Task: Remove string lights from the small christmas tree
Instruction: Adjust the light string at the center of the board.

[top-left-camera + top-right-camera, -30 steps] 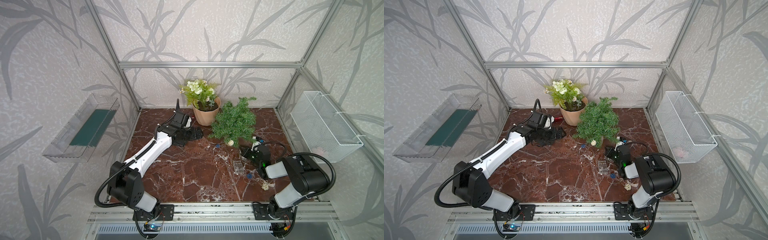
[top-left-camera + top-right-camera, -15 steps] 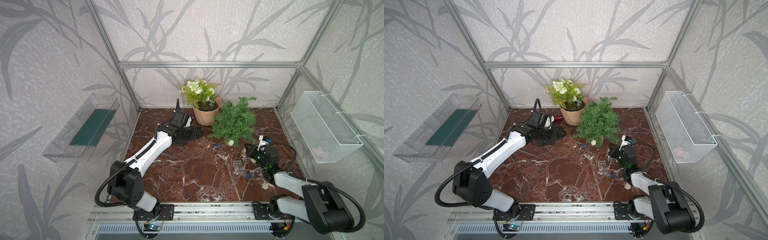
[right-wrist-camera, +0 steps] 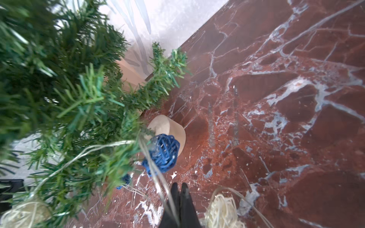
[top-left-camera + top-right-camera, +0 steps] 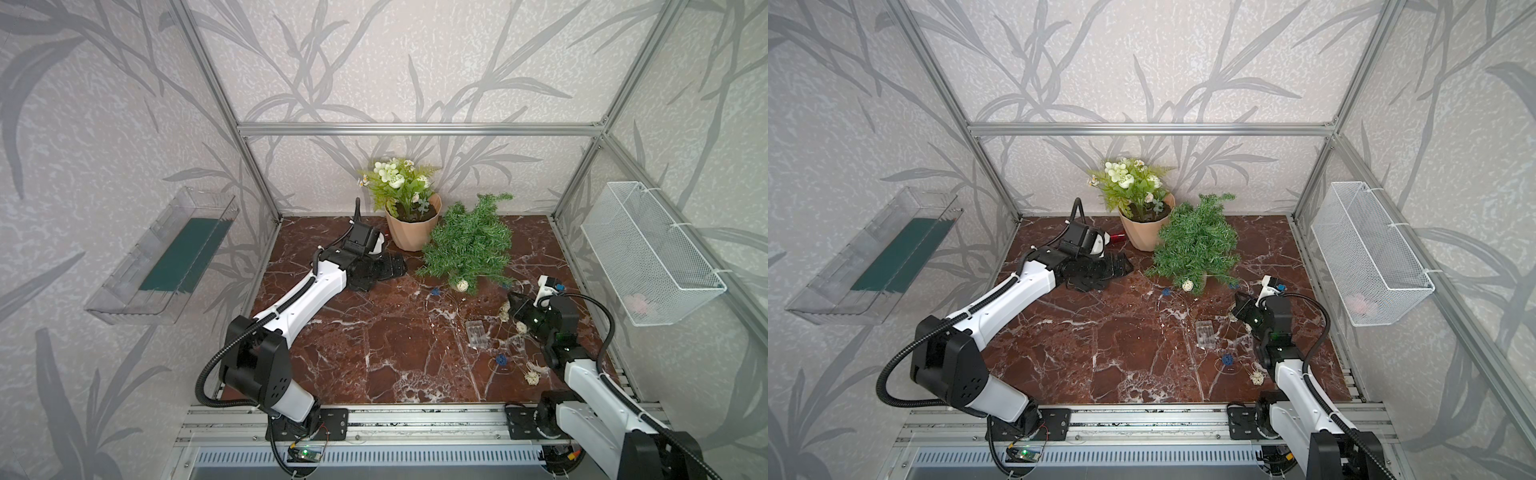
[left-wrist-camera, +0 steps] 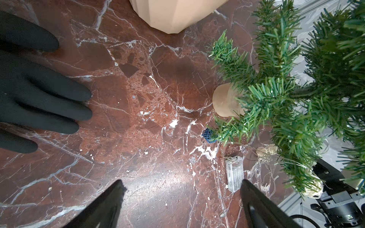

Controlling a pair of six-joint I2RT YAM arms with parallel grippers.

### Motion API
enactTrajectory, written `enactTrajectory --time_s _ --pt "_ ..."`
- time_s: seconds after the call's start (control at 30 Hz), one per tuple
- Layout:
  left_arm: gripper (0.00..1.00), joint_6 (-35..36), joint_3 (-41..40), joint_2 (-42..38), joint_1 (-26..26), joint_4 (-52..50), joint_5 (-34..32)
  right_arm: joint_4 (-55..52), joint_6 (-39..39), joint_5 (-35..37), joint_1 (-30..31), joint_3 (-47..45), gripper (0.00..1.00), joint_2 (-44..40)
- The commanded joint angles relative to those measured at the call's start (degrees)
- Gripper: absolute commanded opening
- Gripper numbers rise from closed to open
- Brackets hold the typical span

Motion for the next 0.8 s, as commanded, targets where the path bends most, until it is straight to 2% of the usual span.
enactTrajectory --time_s 0.0,0.17,0.43,0.77 --pt "0.93 -0.01 2.21 0.25 0.27 -0.10 -0.68 -6.51 -3.79 -2.29 -0.27 4.82 0.00 -1.99" --pt "0.92 1.05 2.47 0.24 0.25 -0.29 -1.48 -13.08 -6.02 -3.19 -1.28 10.44 0.00 -3.60" --pt "0.92 4.98 4.13 1.29 0.24 -1.95 -3.46 -26.13 -11.28 -9.07 -2.03 21.63 0.00 0.48" --pt "0.92 10.34 6.47 3.18 0.28 -2.71 -5.58 -47.31 -18.47 -13.90 -1.55 29.26 0.00 -5.02"
